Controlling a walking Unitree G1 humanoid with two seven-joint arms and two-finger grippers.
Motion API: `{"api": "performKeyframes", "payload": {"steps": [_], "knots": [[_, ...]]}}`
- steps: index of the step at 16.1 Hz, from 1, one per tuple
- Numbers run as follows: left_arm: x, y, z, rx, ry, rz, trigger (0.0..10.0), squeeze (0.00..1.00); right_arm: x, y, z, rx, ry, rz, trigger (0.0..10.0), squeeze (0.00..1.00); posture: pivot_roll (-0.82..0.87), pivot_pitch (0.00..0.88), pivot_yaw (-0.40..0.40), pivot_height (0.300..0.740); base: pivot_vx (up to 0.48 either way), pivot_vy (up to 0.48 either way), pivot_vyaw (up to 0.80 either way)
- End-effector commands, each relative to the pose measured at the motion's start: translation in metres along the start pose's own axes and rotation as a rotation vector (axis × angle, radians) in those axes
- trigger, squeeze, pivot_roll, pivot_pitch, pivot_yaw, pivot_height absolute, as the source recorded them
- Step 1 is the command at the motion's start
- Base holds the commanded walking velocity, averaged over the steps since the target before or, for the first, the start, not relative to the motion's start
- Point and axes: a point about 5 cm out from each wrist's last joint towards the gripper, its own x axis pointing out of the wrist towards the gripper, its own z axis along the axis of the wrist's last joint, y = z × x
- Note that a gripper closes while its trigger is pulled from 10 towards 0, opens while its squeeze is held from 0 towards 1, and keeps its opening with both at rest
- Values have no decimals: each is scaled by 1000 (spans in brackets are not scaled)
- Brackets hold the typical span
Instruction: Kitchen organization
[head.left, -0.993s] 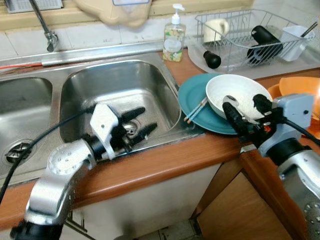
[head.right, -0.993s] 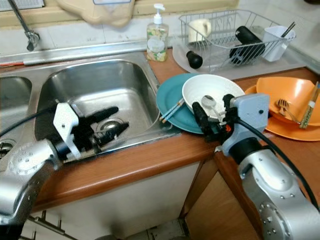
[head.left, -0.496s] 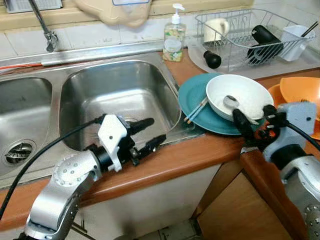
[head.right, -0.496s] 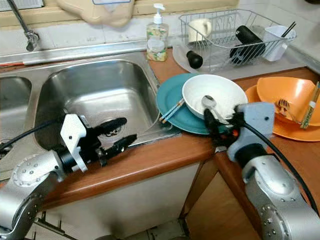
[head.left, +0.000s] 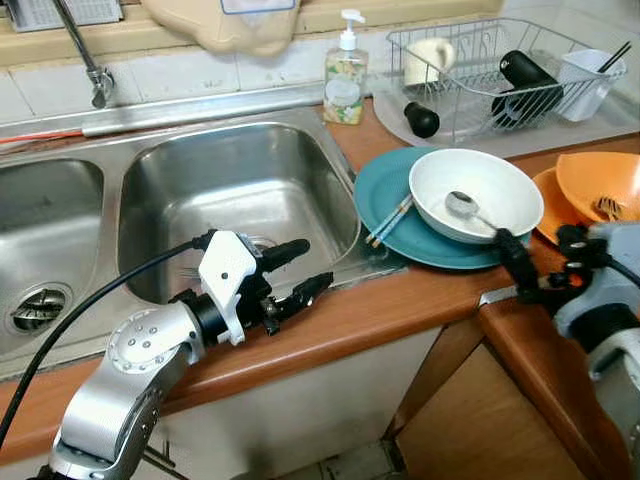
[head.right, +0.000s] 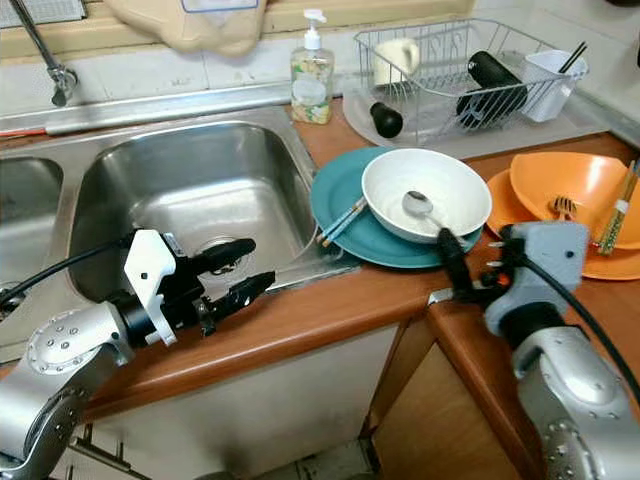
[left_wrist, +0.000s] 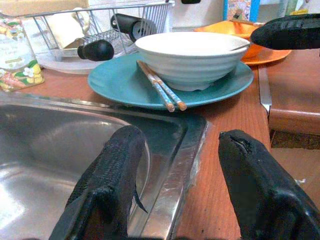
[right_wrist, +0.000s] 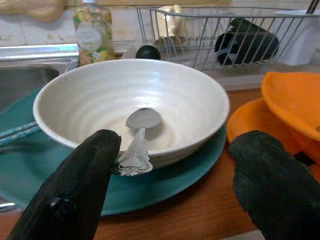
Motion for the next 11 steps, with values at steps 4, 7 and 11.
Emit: {"api": "performKeyframes", "payload": {"steps": [4, 7, 11], "knots": [[2, -2, 7, 14, -10, -18, 10000, 0, -1, 8, 0, 23, -25, 92, 10000, 0, -141, 0, 40, 740, 0, 0, 0], [2, -2, 7, 14, -10, -22, 10000, 0, 4, 9, -1, 21, -31, 113, 392, 0, -134, 0, 38, 740, 0, 0, 0], [2, -2, 7, 16, -10, -21, 10000, 0, 9, 9, 1, 45, -52, 153, 0, 0, -131, 0, 34, 740, 0, 0, 0]]}}
